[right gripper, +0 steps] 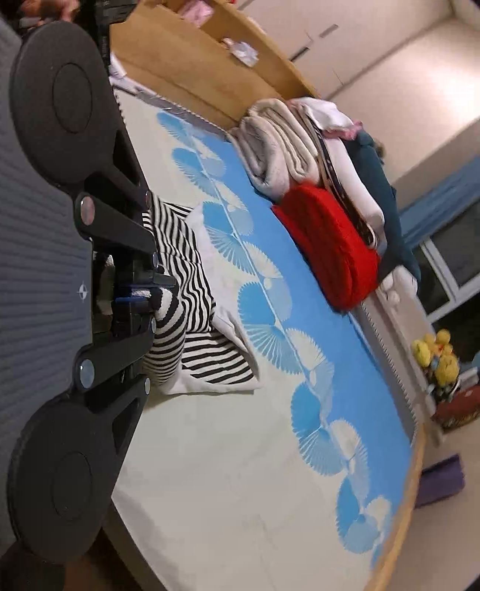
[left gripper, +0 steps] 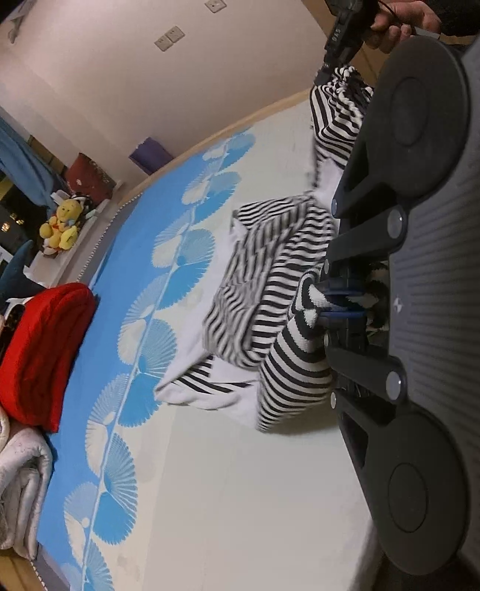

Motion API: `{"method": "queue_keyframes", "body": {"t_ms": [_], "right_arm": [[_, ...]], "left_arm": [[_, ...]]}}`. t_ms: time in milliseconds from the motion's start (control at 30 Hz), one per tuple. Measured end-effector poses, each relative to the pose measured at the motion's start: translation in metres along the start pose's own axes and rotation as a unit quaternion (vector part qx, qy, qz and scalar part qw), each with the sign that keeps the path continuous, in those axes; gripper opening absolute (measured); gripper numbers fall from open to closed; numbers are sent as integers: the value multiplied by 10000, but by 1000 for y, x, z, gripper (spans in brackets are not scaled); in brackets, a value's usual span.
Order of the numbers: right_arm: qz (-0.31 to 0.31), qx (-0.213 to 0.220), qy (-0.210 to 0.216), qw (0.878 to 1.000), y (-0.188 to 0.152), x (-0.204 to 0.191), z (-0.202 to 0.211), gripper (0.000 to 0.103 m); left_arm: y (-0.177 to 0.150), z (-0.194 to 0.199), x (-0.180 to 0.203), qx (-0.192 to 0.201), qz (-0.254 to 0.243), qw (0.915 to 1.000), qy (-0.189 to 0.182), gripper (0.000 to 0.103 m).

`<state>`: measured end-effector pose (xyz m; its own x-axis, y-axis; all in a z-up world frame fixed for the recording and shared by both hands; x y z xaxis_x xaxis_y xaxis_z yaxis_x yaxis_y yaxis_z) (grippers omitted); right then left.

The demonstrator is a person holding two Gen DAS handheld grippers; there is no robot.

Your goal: Fold small clothes

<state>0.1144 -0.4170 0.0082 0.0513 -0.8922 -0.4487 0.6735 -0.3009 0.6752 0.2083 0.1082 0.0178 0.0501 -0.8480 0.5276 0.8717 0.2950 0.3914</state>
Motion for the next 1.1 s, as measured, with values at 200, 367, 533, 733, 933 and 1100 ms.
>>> {"method": "queue_keyframes", "body": {"t_ms": [200,367,533,733,933,1100], "right_arm": [[120,-253,-440,9986,44,20,-79,3],[-198,-666,-672,9953,77,46,-176,3],[-213,-851,-911,9920,74,60,-245,3],[-1035,-570,-907,9888,84,85,-264,5],[-861,165,-945,9917,94,89,-234,48],[-903,107,-1220,9884,89,109,-222,54]], "left_arm": [[66,-71,-11,-31,127,9999,68,8],[112,-142,-34,31,206,9991,368,8],[133,-193,-52,-320,602,9954,677,8],[149,-202,-64,-224,1325,9903,359,16],[159,-167,-74,486,1519,9871,139,49],[154,-164,-72,316,807,9944,608,53]]}}
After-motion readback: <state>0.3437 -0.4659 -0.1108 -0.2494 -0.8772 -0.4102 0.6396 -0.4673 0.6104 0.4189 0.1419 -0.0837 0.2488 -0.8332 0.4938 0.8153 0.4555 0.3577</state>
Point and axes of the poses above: each gripper's, at about its wrist camera, not at the fingertips, and z roughly against the way its jaws point, x to its right, y to its top, the point moved 2 cm from there along -z, roughly the way its jaws point, and after that the axes turned 9 degrees about z, right-handed, at the moved point
